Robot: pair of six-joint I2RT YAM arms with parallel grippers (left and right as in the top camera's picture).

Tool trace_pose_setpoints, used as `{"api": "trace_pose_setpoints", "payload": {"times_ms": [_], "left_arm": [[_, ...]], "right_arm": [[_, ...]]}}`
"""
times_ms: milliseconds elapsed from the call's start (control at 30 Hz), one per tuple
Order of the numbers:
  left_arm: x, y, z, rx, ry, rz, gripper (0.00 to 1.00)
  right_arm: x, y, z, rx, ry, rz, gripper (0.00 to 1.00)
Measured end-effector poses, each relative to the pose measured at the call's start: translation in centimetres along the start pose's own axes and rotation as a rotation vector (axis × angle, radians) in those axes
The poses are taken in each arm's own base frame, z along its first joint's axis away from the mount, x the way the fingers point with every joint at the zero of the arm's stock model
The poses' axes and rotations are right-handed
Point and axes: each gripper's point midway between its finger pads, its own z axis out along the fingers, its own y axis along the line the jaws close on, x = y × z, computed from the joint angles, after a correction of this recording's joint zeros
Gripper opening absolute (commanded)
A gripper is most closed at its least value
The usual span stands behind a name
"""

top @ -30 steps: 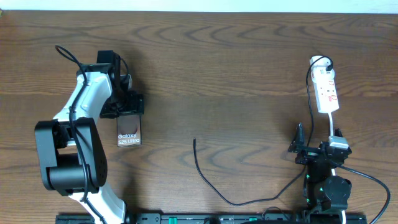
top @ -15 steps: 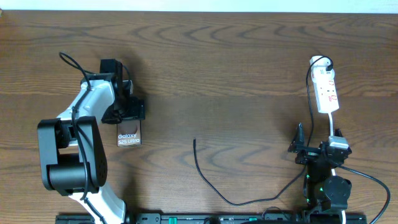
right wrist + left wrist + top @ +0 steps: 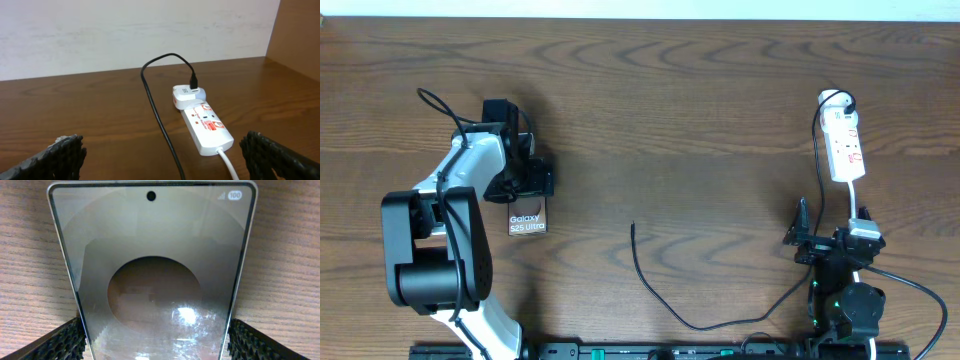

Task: Plug charger to phone and switch on socket
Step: 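Move the left gripper over the silver phone and lower onto it, then close the left gripper on the phone's bottom edge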

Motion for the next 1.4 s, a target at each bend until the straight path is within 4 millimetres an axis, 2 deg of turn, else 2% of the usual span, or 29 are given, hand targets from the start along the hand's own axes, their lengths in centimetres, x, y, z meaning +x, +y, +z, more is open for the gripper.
{"api": "trace_pose_setpoints", "payload": {"times_ms": [433,1400], "left_arm": [[0.64,0.15,0.14,-0.008,-0.002,0.034,0.88],[0.73,0.29,0.20,-0.019,-0.010,0.046,0.88]], "right_arm": [[0.00,0.00,0.00,0.000,0.000,0.000,0.99],[0.00,0.00,0.00,0.000,0.000,0.000,0.99]]}}
